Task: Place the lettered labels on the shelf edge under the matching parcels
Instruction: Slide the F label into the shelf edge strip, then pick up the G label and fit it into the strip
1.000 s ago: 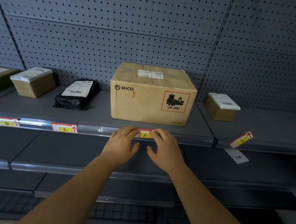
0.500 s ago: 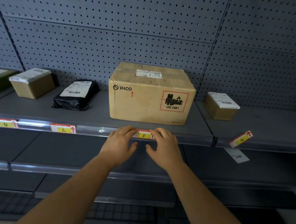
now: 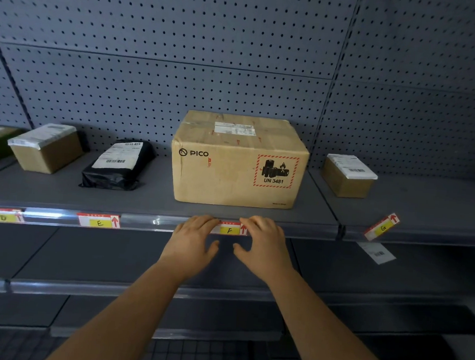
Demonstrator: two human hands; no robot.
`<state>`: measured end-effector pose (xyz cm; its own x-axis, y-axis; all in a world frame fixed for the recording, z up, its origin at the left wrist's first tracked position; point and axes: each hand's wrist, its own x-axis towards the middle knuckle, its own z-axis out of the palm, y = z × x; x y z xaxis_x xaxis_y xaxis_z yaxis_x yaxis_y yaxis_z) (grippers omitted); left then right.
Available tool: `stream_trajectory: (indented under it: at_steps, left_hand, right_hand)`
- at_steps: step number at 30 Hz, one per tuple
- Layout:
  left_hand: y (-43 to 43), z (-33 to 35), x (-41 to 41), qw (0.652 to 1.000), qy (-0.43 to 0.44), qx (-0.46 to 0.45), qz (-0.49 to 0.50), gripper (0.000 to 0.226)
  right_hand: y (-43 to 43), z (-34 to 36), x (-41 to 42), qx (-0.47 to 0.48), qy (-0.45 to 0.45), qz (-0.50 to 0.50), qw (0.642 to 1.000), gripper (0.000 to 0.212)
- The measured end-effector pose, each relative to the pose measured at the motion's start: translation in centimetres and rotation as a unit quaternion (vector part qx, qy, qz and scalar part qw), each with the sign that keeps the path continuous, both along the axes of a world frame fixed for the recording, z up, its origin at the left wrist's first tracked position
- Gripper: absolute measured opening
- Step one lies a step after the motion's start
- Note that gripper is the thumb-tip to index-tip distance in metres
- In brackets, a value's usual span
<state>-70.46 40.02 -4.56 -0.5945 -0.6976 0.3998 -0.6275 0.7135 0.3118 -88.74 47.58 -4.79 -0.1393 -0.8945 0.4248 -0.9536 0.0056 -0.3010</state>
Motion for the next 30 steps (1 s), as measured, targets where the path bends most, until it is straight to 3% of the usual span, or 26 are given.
stream_trajectory:
  at_steps: [5,10,14,20,30]
  left_hand:
    - [-0.4,-0.1,0.3,1.0,-0.012,0.0,-0.018,0.048]
    - [-0.4,1.2,-1.1,0.997,0.051,-0.004,-0.062,0.044]
    - [0.8,0.5,-3.7,0.993,0.052,0.02,-0.108,0.051]
    - [4.7,-0.8,-9.4,0.982,0.037,0.045,-0.181,0.048]
    - [10.2,1.2,-21.8,0.977,0.026,0.063,-0.204,0.049]
  right_hand:
    - [0.1,-0.1,0.5,0.001,0.017,-0.012,1.0,0.054]
    - [1.5,0.8,-1.0,-0.009,-0.042,-0.056,0.998,0.053]
    - [5.8,0.1,-3.8,-0.001,-0.072,-0.128,0.989,0.05]
    - [12.8,-0.3,-8.8,0.005,-0.072,-0.215,0.974,0.048]
    - [17.1,2.4,-20.0,-0.005,-0.044,-0.242,0.969,0.049]
